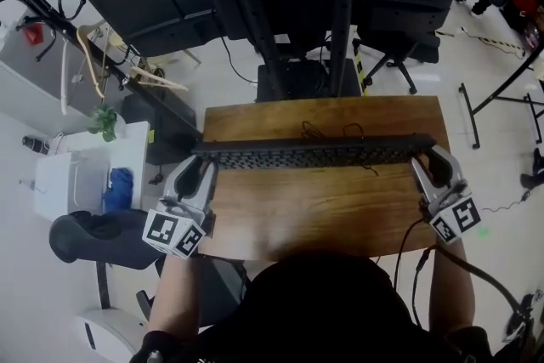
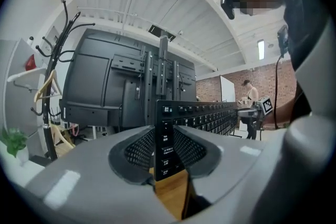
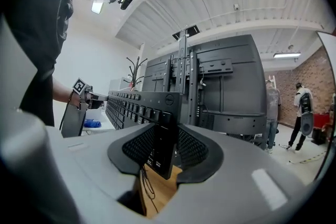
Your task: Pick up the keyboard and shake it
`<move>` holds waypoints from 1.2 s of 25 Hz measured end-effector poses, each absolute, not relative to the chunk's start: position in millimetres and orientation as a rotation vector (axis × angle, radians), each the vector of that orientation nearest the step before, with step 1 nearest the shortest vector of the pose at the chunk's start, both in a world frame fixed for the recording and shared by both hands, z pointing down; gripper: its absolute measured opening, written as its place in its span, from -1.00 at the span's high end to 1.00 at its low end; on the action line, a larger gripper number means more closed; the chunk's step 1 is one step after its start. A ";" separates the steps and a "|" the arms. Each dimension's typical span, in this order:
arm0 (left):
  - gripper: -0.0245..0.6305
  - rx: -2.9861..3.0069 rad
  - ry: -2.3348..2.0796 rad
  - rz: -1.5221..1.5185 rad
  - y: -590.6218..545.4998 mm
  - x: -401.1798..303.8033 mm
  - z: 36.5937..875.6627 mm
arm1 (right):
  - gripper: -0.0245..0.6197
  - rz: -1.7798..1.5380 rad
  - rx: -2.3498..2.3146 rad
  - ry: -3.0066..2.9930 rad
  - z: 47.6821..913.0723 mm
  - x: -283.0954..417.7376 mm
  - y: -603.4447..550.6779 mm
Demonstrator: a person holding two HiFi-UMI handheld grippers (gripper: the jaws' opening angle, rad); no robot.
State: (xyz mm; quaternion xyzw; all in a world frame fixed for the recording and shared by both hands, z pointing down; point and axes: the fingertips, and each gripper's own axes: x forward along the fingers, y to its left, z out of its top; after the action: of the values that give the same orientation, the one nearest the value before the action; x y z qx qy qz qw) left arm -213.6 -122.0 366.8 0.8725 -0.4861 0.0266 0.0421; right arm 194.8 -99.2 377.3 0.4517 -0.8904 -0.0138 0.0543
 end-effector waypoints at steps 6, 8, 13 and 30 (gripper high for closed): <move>0.62 2.550 -1.415 0.192 -125.6 -213.0 436.1 | 0.52 0.182 1.330 -2.637 445.0 195.7 -105.9; 0.62 2.514 -1.397 0.234 -123.7 -212.1 456.5 | 0.52 0.273 1.307 -2.608 470.5 196.4 -105.7; 0.62 2.396 -1.328 0.323 -122.2 -212.4 513.3 | 0.52 0.474 1.243 -2.525 532.1 196.2 -103.0; 0.62 2.036 -1.159 0.580 -82.4 -217.5 664.1 | 0.51 0.946 1.098 -2.280 668.8 189.2 -74.7</move>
State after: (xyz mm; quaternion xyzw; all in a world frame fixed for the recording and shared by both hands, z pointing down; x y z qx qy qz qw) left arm -217.5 -82.4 664.1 0.7884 -0.4489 0.2245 0.3558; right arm 189.2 -74.7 668.8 0.3966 -0.8236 0.3416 0.2184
